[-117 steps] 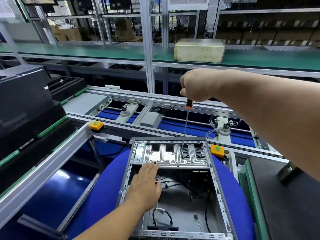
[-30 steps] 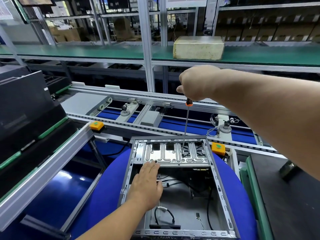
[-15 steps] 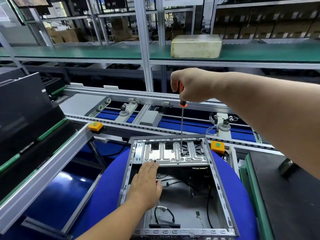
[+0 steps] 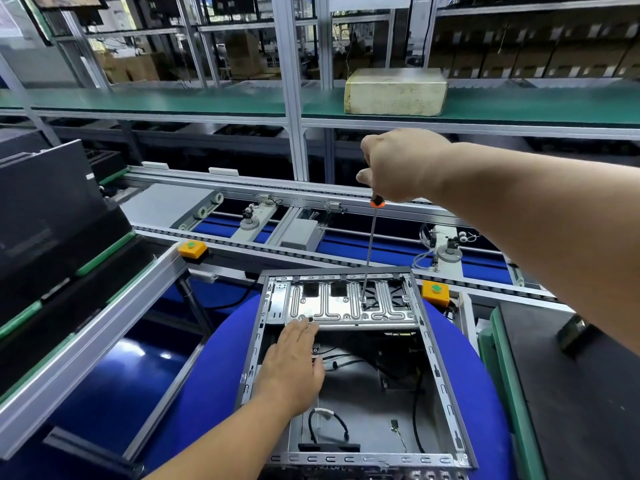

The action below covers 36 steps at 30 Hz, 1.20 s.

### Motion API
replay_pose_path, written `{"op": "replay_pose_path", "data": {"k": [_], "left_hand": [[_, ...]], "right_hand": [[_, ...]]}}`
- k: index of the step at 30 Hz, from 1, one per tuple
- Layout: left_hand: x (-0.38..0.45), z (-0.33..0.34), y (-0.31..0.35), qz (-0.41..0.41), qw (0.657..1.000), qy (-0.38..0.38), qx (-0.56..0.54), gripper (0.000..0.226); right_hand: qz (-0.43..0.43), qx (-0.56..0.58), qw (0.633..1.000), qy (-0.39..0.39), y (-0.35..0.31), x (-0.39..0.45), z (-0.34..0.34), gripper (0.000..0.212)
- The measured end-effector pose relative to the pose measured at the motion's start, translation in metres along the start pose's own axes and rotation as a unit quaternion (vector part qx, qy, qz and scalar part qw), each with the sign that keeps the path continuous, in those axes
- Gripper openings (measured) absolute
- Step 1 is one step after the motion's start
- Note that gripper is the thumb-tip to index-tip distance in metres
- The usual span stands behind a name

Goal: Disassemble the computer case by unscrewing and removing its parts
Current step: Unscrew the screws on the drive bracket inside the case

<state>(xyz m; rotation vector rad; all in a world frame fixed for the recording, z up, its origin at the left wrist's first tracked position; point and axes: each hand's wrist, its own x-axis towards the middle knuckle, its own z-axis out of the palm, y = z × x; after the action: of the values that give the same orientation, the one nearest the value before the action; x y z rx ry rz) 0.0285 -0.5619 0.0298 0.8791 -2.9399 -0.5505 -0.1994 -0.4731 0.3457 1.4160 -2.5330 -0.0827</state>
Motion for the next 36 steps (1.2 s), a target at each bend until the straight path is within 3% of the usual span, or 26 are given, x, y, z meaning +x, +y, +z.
{"op": "replay_pose_path", "data": {"k": [4,7,10,16,19,26,33,36], "left_hand": [[-0.001,0.0,0.001,0.001,1.0,0.005,0.004,0.072],[-0.001,0.0,0.001,0.002,1.0,0.007,0.005,0.072],[0.0,-0.001,0.001,0.003,1.0,0.007,0.004,0.072],[0.001,0.002,-0.001,-0.001,1.0,0.006,0.002,0.072],[0.001,0.003,-0.001,0.001,1.0,0.01,0.002,0.072],[0.002,0.003,-0.002,0.005,1.0,0.016,0.003,0.071],[0.002,0.004,-0.003,0.004,1.0,0.011,0.003,0.071],[0.002,0.003,-0.003,0.004,1.0,0.007,0.003,0.071]], "right_hand": [[-0.035,0.117,0.992,-0.021,-0.005,-0.001,-0.002,0.004],[-0.047,0.183,0.981,-0.056,-0.01,-0.004,-0.008,0.026],[-0.054,0.206,0.974,-0.073,-0.015,-0.008,-0.013,0.033],[-0.044,0.103,0.993,-0.03,-0.013,-0.007,-0.006,0.018],[-0.022,0.04,0.999,0.029,-0.008,-0.005,0.005,0.035],[-0.007,0.074,0.993,0.089,0.0,-0.007,0.019,0.027],[-0.024,0.165,0.986,-0.014,-0.006,-0.009,-0.001,0.014],[-0.039,0.195,0.978,-0.059,-0.01,-0.011,-0.01,0.019]]}}
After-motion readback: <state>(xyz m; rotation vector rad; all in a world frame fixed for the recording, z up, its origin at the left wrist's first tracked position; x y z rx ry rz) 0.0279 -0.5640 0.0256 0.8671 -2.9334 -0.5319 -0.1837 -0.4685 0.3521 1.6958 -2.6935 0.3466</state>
